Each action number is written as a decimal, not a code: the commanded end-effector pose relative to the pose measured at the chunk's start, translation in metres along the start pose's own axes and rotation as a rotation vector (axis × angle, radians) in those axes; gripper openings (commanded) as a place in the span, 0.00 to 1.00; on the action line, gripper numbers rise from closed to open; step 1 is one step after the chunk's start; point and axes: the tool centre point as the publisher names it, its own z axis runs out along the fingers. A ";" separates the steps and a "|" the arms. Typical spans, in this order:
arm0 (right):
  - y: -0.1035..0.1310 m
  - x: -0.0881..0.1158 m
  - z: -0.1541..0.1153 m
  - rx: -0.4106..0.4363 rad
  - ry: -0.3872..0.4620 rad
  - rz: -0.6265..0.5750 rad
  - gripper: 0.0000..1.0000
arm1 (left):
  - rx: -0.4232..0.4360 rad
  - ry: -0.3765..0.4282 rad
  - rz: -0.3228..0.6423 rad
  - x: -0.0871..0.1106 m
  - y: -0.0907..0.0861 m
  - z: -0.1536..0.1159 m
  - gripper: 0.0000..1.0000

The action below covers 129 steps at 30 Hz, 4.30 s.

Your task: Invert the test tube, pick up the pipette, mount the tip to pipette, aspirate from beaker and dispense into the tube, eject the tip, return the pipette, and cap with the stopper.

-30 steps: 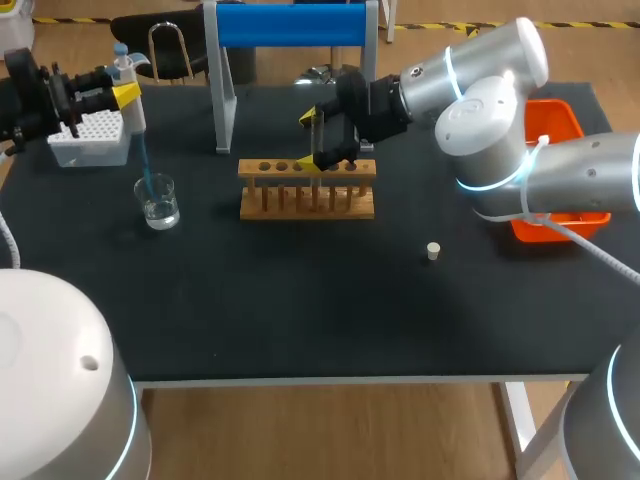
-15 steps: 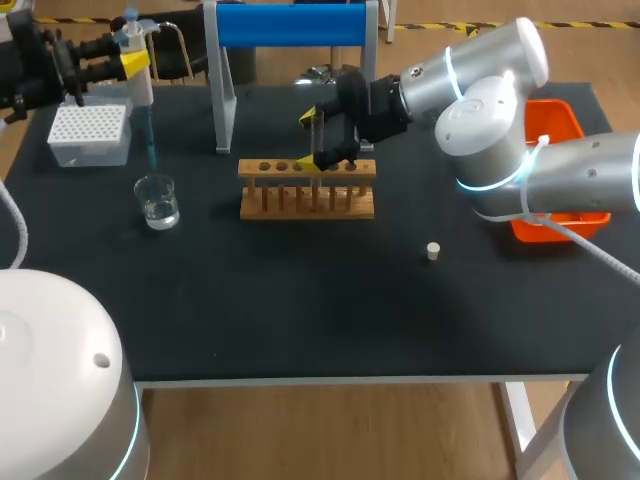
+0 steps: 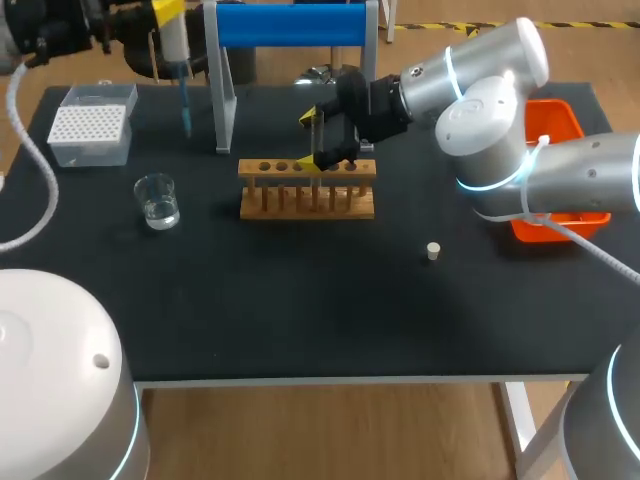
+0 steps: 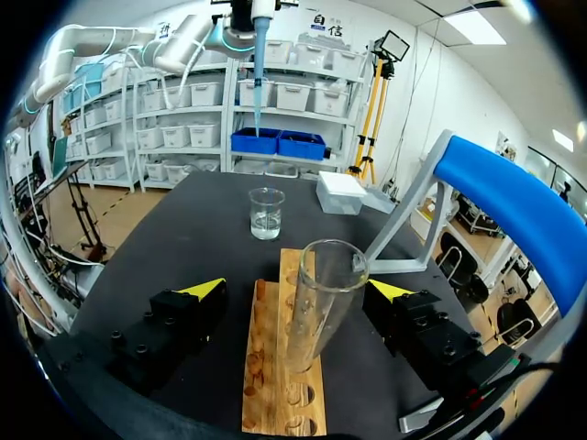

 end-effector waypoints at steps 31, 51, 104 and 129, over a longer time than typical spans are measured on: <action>0.000 0.000 -0.001 0.002 0.003 0.000 1.00 | 0.063 0.386 -0.086 0.012 -0.035 0.167 0.00; 0.000 0.000 -0.001 0.002 0.003 0.000 1.00 | 0.063 0.386 -0.086 0.012 -0.035 0.167 0.00; 0.000 0.000 -0.001 0.002 0.003 0.000 1.00 | 0.075 0.424 -0.042 0.002 -0.011 0.180 0.00; -0.001 0.000 0.005 0.017 -0.008 0.008 1.00 | 0.092 0.425 -0.013 0.007 -0.012 0.174 0.00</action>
